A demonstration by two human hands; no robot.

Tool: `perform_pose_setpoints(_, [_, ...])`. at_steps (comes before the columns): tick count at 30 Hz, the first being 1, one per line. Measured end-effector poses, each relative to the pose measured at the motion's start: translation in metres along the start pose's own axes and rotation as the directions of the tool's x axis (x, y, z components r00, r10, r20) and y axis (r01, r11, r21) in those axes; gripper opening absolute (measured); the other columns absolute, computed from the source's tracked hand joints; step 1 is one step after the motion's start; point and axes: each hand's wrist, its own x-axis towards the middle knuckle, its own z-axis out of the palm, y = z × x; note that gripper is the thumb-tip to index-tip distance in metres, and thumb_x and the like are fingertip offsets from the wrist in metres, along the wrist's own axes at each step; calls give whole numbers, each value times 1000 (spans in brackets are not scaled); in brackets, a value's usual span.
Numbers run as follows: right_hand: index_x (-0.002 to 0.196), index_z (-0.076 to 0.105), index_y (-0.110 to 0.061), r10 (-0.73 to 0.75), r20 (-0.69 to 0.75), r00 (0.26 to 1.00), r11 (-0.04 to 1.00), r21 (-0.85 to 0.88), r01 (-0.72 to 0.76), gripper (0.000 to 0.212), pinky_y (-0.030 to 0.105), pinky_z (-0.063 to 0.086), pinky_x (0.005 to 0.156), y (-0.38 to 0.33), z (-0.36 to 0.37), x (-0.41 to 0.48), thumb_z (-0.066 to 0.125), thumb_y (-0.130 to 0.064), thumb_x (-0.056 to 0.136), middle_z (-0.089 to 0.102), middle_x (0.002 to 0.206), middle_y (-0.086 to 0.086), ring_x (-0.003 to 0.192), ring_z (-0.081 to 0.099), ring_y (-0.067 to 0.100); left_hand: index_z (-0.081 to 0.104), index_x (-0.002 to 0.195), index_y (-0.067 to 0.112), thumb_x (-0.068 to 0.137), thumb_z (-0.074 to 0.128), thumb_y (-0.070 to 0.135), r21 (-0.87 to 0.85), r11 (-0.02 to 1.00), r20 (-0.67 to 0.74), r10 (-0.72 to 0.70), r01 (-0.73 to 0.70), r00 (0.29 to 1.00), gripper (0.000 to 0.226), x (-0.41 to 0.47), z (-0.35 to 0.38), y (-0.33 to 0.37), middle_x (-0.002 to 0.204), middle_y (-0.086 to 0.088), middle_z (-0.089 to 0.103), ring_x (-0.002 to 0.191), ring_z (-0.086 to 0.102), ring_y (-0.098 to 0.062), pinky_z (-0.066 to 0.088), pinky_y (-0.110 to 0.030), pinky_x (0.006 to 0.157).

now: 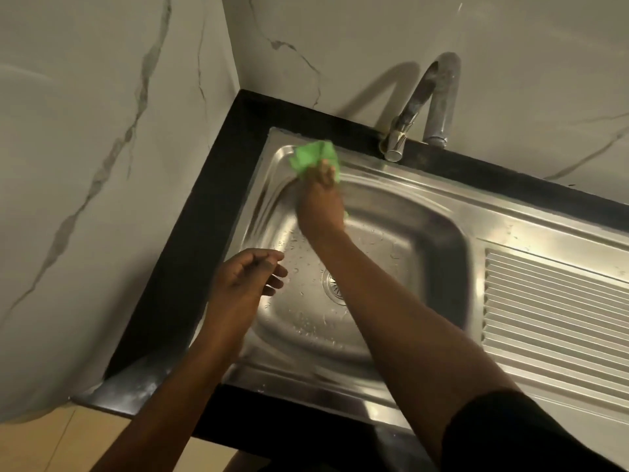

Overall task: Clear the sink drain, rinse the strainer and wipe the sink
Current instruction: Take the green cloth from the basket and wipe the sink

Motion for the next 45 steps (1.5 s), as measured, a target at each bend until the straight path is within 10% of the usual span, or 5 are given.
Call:
perform_pose_setpoints(10, [166,18,-17,-344,234,909,839,-358,410,74,50,58,97,18,-25,16,47,2,100,10,175,4,156,31,31,83,91,33,102,64,13,-30,999,-65,18,-19,998,30,-6,-24,0,89,-5,81,76,75,-13,59,-26,72])
perform_pose_setpoints(22, [166,12,-8,132,65,989,814,-576,-71,80,50,40,120,189,-122,-67,53,1,97,8,174,18,154,32,40,82,97,33,96,69,28,-45,998,-38,34,-36,999,14,-23,-39,-6,90,-3,82,79,78,-13,60,-21,69])
perform_pose_setpoints(32, [121,75,-5,542,-8,840,837,91,-539,30,31,47,75,194,-165,-78,65,-13,94,71,112,23,89,68,35,83,97,29,102,65,16,-33,996,58,86,-84,995,23,-40,-25,-6,91,-8,80,81,75,-17,61,-29,76])
perform_pose_setpoints(40, [89,69,-9,743,143,653,161,910,-383,32,25,56,52,239,-214,-84,42,7,91,72,75,4,70,72,21,81,102,17,102,63,9,9,997,111,69,-71,991,19,-45,-1,-4,89,-9,80,78,73,-18,60,-40,81])
perform_pose_setpoints(45, [145,56,-14,654,-266,708,755,287,-589,58,30,49,92,265,-199,-74,62,-1,88,60,142,13,128,60,34,80,104,14,103,62,9,24,997,122,66,-70,990,18,-44,14,-5,90,-10,80,79,73,-18,60,-35,79])
